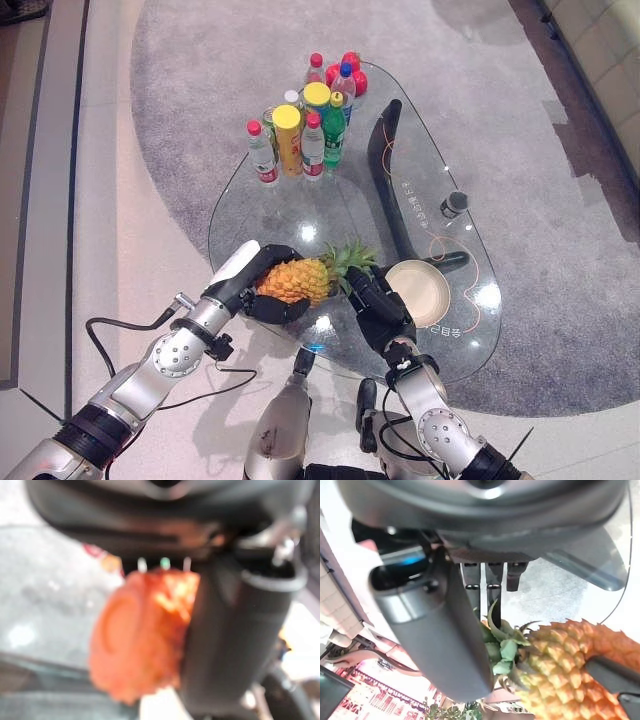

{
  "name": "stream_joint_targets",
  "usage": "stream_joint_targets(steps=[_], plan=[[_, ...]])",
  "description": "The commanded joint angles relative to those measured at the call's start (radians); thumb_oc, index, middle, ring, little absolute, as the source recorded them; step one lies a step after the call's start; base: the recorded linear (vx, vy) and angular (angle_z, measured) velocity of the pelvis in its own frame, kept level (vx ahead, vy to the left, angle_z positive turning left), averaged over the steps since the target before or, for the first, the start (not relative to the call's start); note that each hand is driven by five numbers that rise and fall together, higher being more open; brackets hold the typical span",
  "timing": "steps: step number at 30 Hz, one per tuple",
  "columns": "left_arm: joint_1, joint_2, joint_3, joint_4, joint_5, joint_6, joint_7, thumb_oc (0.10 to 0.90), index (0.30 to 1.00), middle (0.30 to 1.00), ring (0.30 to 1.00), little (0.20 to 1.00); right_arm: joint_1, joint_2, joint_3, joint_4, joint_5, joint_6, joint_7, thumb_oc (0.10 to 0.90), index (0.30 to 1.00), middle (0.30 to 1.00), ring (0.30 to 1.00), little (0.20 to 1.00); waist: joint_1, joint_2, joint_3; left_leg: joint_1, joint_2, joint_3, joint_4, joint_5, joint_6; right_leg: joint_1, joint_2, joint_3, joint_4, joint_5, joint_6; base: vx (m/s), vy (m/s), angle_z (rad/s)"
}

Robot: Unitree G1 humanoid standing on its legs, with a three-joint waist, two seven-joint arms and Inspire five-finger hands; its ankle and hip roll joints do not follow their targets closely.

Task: Pick up the fruit to the plate

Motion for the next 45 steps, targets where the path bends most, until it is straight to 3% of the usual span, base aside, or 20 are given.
stream_joint_targets(steps=[1,13,25,33,38,43,44,45], plan=[[-0.004,-0.044,0.041,-0.230,0.044,-0.185,-0.014,0.100,0.300,0.300,0.300,0.200,-0.086,0.036,-0.015,-0.151,-0.004,-0.025,0.080,0.800,0.900,0.900,0.900,0.900,-0.011,0.024,-0.027,0.077,-0.101,-0.012,0.080,-0.129,0.098,-0.097,0.027,0.009,0.015,0.141,0.114,0.00,0.000,0.00],[-0.015,-0.018,0.021,-0.242,0.066,-0.231,-0.092,0.100,0.300,0.300,0.300,0.200,-0.104,0.062,-0.009,-0.131,0.130,-0.017,0.166,0.800,0.900,0.900,0.900,0.900,-0.007,0.026,-0.033,0.089,-0.105,-0.029,0.081,-0.126,0.105,-0.106,0.036,0.015,0.034,0.147,0.111,0.02,0.008,0.00],[-0.067,0.065,-0.045,-0.254,0.121,-0.318,-0.105,0.100,0.300,0.300,0.300,0.200,-0.111,0.046,-0.028,-0.097,0.232,0.012,0.151,0.800,0.900,0.900,0.900,0.900,-0.015,0.021,-0.038,0.083,-0.101,-0.021,0.111,-0.134,0.108,-0.125,0.037,0.016,0.062,0.152,0.115,0.04,0.002,0.00],[-0.100,0.118,-0.096,-0.282,0.087,-0.375,-0.228,0.100,0.300,0.300,0.300,0.200,-0.117,0.039,-0.020,-0.065,0.259,0.020,0.176,0.800,0.900,0.900,0.900,0.900,-0.022,0.028,-0.050,0.097,-0.102,-0.024,0.110,-0.135,0.108,-0.129,0.039,0.015,0.075,0.154,0.117,0.05,0.013,0.01],[-0.123,0.129,-0.146,-0.281,0.075,-0.415,-0.234,0.100,0.300,0.300,0.300,0.200,-0.102,0.035,-0.001,-0.031,0.261,0.007,0.195,0.800,0.900,0.900,0.900,0.900,-0.032,0.037,-0.065,0.107,-0.107,-0.022,0.106,-0.136,0.107,-0.125,0.037,0.018,0.074,0.152,0.116,0.05,0.034,0.00],[-0.133,0.115,-0.186,-0.280,0.073,-0.426,-0.267,0.100,0.300,0.300,0.300,0.200,-0.088,0.052,-0.006,-0.009,0.262,-0.046,0.212,0.800,0.900,0.900,0.900,0.900,-0.036,0.038,-0.076,0.108,-0.109,-0.022,0.115,-0.137,0.109,-0.121,0.034,0.020,0.076,0.151,0.113,0.03,0.008,0.00],[-0.132,0.116,-0.190,-0.281,0.072,-0.422,-0.268,0.100,0.300,0.300,0.300,0.200,-0.085,0.051,-0.006,-0.009,0.263,-0.056,0.214,0.457,0.606,0.606,0.606,0.557,-0.036,0.037,-0.077,0.109,-0.110,-0.023,0.116,-0.138,0.110,-0.121,0.034,0.021,0.077,0.151,0.113,0.00,0.000,0.00],[-0.132,0.116,-0.193,-0.280,0.066,-0.418,-0.272,0.100,0.300,0.300,0.300,0.200,-0.083,0.048,-0.010,-0.012,0.257,-0.072,0.210,0.284,0.458,0.458,0.458,0.384,-0.037,0.035,-0.078,0.109,-0.109,-0.023,0.118,-0.138,0.111,-0.121,0.035,0.022,0.078,0.152,0.113,0.00,0.000,0.00]])
